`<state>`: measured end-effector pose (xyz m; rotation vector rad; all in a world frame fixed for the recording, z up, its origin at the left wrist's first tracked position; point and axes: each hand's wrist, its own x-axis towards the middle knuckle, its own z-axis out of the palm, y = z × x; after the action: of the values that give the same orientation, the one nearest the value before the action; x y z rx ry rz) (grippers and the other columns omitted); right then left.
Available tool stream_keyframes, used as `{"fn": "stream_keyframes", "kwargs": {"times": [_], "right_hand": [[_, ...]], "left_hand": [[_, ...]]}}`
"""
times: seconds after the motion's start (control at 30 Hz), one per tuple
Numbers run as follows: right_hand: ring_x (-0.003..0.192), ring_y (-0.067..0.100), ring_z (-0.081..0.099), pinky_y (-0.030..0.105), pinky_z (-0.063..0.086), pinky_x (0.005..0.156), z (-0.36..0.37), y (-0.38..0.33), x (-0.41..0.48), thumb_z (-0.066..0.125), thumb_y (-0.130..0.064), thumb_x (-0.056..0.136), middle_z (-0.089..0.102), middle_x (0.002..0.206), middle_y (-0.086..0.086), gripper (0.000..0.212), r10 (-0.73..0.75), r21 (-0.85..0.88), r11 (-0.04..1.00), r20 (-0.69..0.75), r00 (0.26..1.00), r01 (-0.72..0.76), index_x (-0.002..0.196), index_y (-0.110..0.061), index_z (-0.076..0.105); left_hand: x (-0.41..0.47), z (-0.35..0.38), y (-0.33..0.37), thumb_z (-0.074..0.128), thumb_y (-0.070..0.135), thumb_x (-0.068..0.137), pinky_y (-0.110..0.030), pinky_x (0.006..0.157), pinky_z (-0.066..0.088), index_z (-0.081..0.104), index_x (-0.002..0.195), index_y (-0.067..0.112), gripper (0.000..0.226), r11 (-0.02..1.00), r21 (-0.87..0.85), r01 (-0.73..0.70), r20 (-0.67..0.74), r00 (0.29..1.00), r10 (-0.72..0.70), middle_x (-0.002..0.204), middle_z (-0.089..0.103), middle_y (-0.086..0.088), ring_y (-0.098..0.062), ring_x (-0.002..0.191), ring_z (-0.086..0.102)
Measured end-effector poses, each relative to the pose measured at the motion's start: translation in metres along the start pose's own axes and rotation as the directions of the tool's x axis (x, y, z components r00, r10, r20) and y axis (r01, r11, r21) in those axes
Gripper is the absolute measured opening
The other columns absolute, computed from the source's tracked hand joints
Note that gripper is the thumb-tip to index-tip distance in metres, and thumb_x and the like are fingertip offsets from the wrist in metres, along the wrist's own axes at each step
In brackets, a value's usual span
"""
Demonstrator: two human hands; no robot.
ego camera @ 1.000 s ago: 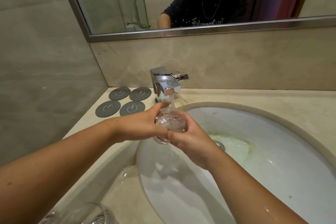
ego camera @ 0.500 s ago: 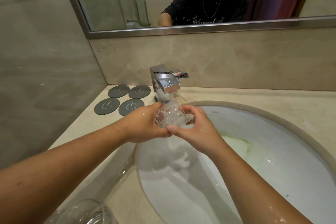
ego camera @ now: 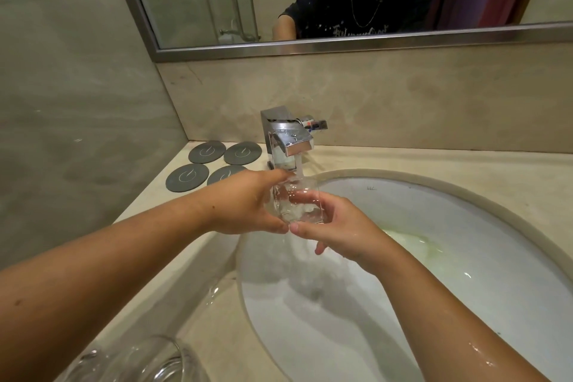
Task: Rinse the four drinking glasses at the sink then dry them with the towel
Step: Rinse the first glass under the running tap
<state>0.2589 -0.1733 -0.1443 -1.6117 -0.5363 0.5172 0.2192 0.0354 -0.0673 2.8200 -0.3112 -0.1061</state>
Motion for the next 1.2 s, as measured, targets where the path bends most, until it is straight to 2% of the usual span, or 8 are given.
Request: {"fn": "stream_keyframes", "kwargs": {"times": [0.17,0.4,0.57,0.67,0.87,0.97,1.1,1.2], "right_hand": [[0.106,0.017,0.072,0.036,0.060,0.072,0.005,0.000,0.001,0.083,-0.030,0.081,0.064,0.136,-0.019,0.059,-0.060,-0.005,0.998,-0.014,0.998,0.060,0.135,-0.041,0.062],[0.086,0.027,0.072,0.054,0.064,0.082,0.007,0.001,0.002,0.084,-0.038,0.088,0.080,0.099,0.003,0.017,-0.032,0.010,0.999,-0.140,0.990,0.034,0.095,-0.023,0.081],[0.097,0.019,0.071,0.047,0.067,0.075,0.012,-0.010,0.001,0.091,-0.029,0.080,0.062,0.125,-0.009,0.047,-0.064,0.078,0.992,-0.374,0.925,0.100,0.118,-0.029,0.063],[0.106,0.018,0.075,0.048,0.067,0.080,0.014,-0.011,0.001,0.089,-0.036,0.082,0.059,0.133,-0.007,0.070,0.037,0.181,0.983,-0.325,0.945,0.024,0.141,-0.030,0.051],[0.101,0.025,0.077,0.054,0.063,0.092,0.021,-0.010,0.001,0.074,-0.039,0.095,0.079,0.114,0.011,0.040,0.143,0.389,0.918,-0.132,0.981,-0.081,0.125,-0.014,0.069],[0.097,0.019,0.077,0.057,0.061,0.093,0.021,-0.009,0.001,0.073,-0.036,0.097,0.079,0.107,0.003,0.038,0.139,0.424,0.903,-0.127,0.982,-0.073,0.128,-0.016,0.068],[0.109,0.018,0.076,0.054,0.061,0.096,0.021,-0.005,0.001,0.080,-0.032,0.092,0.074,0.126,-0.001,0.038,0.105,0.356,0.934,-0.195,0.975,-0.030,0.127,-0.028,0.066],[0.114,0.010,0.069,0.044,0.058,0.103,0.021,-0.001,0.003,0.088,-0.037,0.084,0.067,0.133,-0.017,0.065,-0.008,0.100,0.994,-0.303,0.953,0.040,0.141,-0.035,0.057]], "left_hand": [[0.000,0.002,0.000,0.086,0.049,0.078,-0.033,0.090,0.054,0.049,0.144,0.036,0.077,0.996,-0.058,0.064,0.039,0.997,-0.062,0.116,0.070,0.013,-0.010,0.100,0.068],[-0.001,0.007,0.005,0.086,0.043,0.081,0.003,0.076,0.035,0.037,0.154,0.031,0.089,0.988,-0.136,0.074,0.001,0.997,-0.075,0.131,0.052,0.026,0.001,0.110,0.057],[-0.001,0.011,0.003,0.087,0.043,0.081,-0.012,0.082,0.049,0.038,0.147,0.033,0.084,0.932,-0.309,0.191,0.019,0.981,-0.195,0.118,0.067,0.022,0.003,0.102,0.068],[-0.002,0.014,0.006,0.088,0.042,0.081,-0.023,0.094,0.055,0.042,0.145,0.032,0.080,0.879,-0.422,0.222,0.045,0.973,-0.224,0.120,0.065,0.025,0.003,0.103,0.070],[-0.003,0.013,0.014,0.082,0.048,0.085,-0.012,0.078,0.052,0.044,0.137,0.032,0.066,0.868,-0.416,0.271,0.089,0.962,-0.258,0.107,0.065,0.023,0.010,0.086,0.070],[-0.004,0.011,0.012,0.079,0.060,0.080,-0.027,0.098,0.054,0.046,0.142,0.031,0.076,0.853,-0.423,0.305,0.122,0.952,-0.280,0.119,0.066,0.014,0.000,0.105,0.068],[-0.001,0.000,0.015,0.071,0.036,0.088,-0.024,0.097,0.051,0.051,0.137,0.031,0.053,0.789,-0.544,0.285,0.124,0.958,-0.260,0.133,0.063,0.008,-0.006,0.117,0.064],[0.004,-0.004,0.018,0.060,0.040,0.085,-0.038,0.101,0.053,0.061,0.124,0.035,0.040,0.714,-0.629,0.308,0.116,0.945,-0.306,0.127,0.069,0.003,-0.013,0.113,0.064]]}}
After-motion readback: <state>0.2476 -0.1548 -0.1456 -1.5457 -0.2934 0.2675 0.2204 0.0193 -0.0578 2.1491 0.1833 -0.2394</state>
